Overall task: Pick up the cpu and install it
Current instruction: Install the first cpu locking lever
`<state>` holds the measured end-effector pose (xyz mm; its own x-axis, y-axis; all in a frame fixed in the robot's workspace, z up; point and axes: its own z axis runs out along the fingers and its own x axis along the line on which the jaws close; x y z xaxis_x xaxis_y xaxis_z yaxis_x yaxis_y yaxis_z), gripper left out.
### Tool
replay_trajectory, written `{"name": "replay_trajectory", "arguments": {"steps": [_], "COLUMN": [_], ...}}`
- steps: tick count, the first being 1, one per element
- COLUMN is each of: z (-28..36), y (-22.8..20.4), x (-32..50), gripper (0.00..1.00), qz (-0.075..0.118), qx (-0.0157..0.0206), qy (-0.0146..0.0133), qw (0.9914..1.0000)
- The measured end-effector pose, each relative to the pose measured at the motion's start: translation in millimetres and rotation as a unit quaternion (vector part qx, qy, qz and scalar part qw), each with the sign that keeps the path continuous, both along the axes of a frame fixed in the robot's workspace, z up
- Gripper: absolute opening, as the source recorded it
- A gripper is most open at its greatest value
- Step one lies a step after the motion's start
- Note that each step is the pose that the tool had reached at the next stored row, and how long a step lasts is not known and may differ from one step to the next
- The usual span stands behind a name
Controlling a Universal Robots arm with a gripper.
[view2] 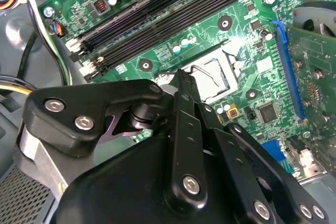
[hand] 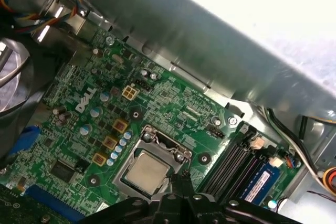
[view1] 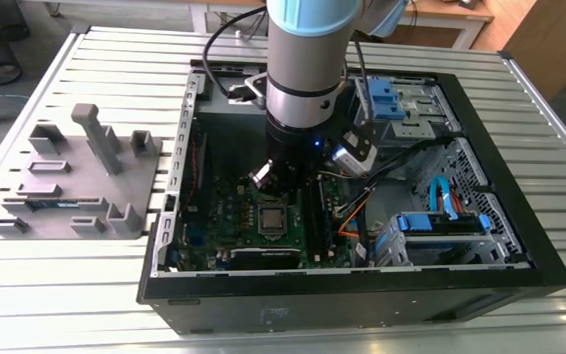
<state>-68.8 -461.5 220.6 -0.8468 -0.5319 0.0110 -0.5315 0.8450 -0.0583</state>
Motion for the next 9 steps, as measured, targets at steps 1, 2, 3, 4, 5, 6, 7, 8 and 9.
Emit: {"name": "replay_trajectory", "arguments": {"steps": [1, 2, 3, 4, 5, 6, 7, 8, 9], "z": [-0.8, -1.5, -2.3, -3.1, -3.9, -4.7, -5.5, -6.3, -7.0], "y": [-1.3, -2.6, -3.9, -5.2, -6.5, -7.9, -9.2, -10.7, -12.3], "x": [0.0, 0.0, 0.0, 0.0, 0.1, 0.1, 0.1, 0.2, 0.2], "gripper": [0.11, 0.11, 0.11, 0.11, 0.11, 0.11, 0.11, 0.11, 0.11], "qz": [0.0, 0.0, 0.0, 0.0, 0.0, 0.0, 0.0, 0.0, 0.0], "qx": [0.0, -0.0001, -0.0001, -0.0001, 0.0, 0.0, 0.0, 0.0, -0.0001], "qy": [0.0, 0.0, 0.0, 0.0, 0.0, 0.0, 0.0, 0.0, 0.0], "qw": [1.0, 1.0, 1.0, 1.0, 1.0, 1.0, 1.0, 1.0, 1.0]}}
